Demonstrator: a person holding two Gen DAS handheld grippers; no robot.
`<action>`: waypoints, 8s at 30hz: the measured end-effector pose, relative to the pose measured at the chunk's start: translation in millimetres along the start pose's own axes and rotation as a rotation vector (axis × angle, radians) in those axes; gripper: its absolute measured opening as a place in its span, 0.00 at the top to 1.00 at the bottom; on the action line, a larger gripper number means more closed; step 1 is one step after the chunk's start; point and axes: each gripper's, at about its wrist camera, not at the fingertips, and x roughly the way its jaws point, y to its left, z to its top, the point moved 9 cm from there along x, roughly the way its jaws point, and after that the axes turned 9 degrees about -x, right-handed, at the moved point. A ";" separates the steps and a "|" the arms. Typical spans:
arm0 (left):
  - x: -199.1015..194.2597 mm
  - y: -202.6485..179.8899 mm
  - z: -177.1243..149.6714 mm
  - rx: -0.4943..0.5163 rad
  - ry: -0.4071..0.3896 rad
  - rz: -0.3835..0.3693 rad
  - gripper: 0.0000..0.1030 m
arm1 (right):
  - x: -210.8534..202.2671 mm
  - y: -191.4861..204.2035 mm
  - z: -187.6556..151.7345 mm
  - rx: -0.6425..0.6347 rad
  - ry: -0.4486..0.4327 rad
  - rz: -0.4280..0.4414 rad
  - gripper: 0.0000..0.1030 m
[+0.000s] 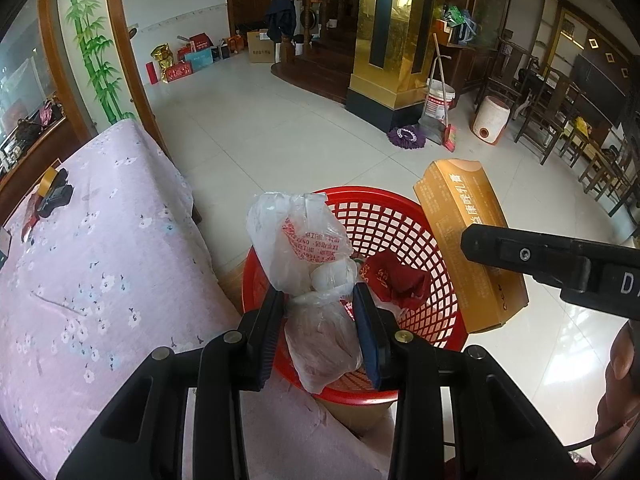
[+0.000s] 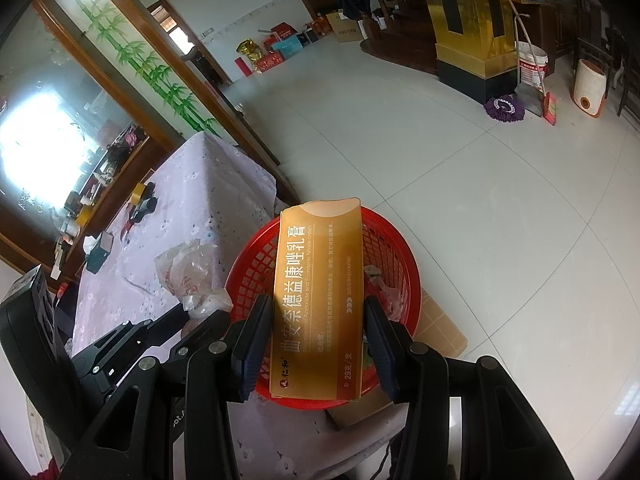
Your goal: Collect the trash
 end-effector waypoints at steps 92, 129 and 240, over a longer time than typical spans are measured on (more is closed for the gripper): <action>23.1 -3.4 -4.5 0.015 0.018 0.007 0.39 | 23.9 -19.4 3.2 0.060 0.032 -0.031 0.36; -43.3 23.6 -43.5 -0.052 -0.084 0.067 0.18 | -42.3 -37.8 -55.2 0.026 -0.013 -0.298 0.18; -232.1 112.1 -123.6 0.088 -0.371 0.064 0.06 | -157.0 151.5 -160.5 -0.171 -0.231 -0.598 0.08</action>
